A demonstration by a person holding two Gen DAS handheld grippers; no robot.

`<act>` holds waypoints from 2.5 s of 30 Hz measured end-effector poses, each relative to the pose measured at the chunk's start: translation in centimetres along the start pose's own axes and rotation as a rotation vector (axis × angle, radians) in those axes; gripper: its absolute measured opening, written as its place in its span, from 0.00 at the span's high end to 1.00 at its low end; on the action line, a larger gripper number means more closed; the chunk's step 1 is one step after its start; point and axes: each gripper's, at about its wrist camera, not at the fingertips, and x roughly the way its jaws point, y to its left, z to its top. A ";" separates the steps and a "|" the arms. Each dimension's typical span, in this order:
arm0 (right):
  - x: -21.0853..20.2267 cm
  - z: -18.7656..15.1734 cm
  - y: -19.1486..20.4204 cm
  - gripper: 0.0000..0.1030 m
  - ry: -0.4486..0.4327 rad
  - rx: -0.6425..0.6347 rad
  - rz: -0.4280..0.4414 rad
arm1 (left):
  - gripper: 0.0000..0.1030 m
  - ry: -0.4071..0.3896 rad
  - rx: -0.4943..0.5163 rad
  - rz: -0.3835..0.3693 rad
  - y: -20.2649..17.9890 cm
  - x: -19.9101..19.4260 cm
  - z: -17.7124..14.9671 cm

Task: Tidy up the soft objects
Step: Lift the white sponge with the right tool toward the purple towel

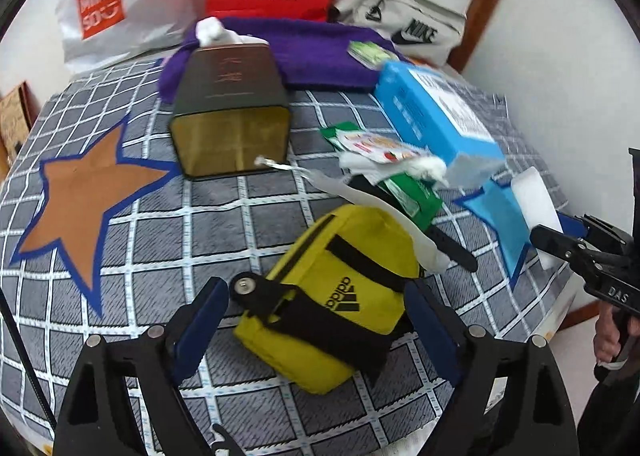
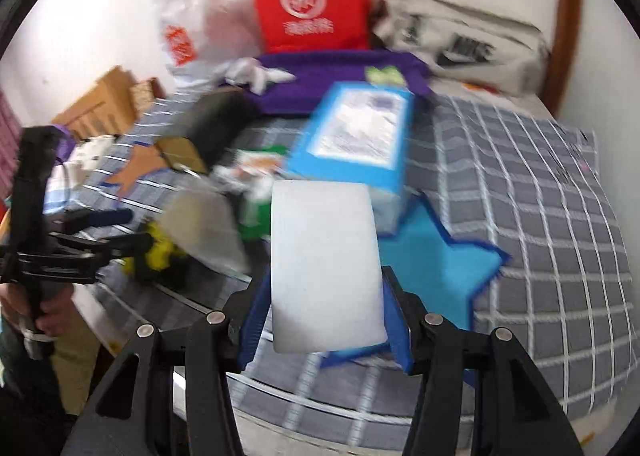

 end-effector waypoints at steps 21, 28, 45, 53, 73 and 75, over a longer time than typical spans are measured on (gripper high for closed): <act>2.8 -1.3 -1.0 0.49 0.046 0.007 0.016 | 0.87 -0.018 -0.245 0.007 4.1 0.0 0.6; 2.9 -1.1 -1.5 0.49 0.046 0.015 0.017 | 0.81 0.041 -0.272 0.012 4.8 0.1 -0.1; 2.8 -1.2 -1.7 0.49 0.040 0.017 0.024 | 0.88 0.008 -0.264 -0.042 3.8 -0.2 -0.7; 3.1 -0.6 -1.7 0.49 0.038 0.014 0.003 | 0.90 -0.069 -0.316 -0.072 5.5 -2.5 0.0; -2.5 5.2 1.0 0.49 -0.109 -0.078 -0.017 | 0.93 -0.082 -0.248 -0.028 5.0 -4.9 2.9; -2.0 5.0 1.1 0.49 -0.097 -0.078 -0.020 | 0.90 -0.018 -0.247 0.007 4.7 -3.1 2.2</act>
